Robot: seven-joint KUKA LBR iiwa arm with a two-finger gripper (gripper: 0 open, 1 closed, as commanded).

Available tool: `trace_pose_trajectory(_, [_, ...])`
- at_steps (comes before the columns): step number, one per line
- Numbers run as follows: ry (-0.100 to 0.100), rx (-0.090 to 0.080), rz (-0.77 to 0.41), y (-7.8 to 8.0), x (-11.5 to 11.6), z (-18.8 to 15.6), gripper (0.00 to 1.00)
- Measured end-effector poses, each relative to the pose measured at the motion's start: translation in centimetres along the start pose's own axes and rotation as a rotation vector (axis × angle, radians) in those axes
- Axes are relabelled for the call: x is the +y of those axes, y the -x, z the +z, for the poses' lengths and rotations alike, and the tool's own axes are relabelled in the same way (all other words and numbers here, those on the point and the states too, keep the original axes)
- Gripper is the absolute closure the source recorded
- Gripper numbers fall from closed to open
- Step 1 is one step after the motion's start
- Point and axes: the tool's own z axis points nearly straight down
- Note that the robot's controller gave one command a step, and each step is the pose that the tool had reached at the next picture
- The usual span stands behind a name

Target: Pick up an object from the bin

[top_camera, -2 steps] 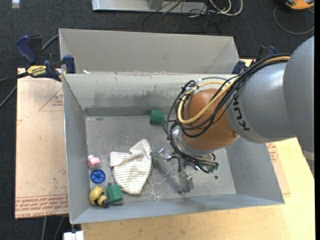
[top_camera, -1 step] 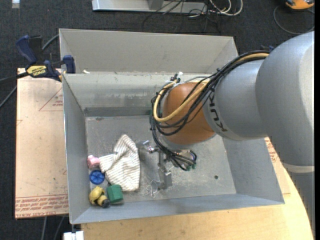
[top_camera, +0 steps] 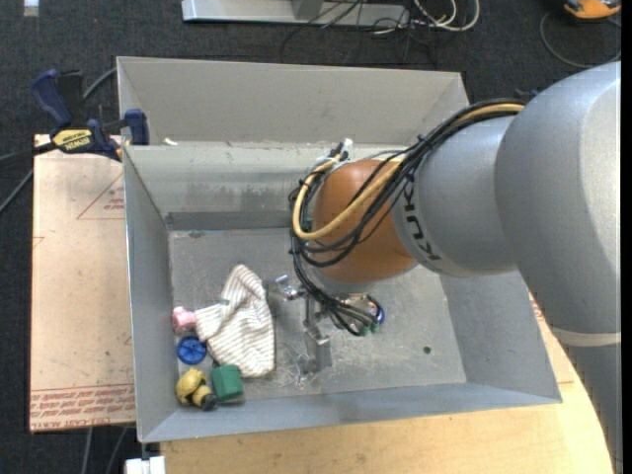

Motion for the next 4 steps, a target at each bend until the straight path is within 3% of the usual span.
trace_pose_trajectory(1, [-0.003,-0.006,-0.103,-0.8,-2.0,-6.1,0.00])
trace_pose_trajectory(2, [0.001,-0.005,0.027,4.4,4.8,-1.1,0.00])
trace_pose_trajectory(3, [-0.003,-0.009,0.015,0.8,2.6,0.3,1.00])
trace_pose_trajectory(4, [-0.002,-0.008,0.014,0.7,2.6,0.4,0.00])
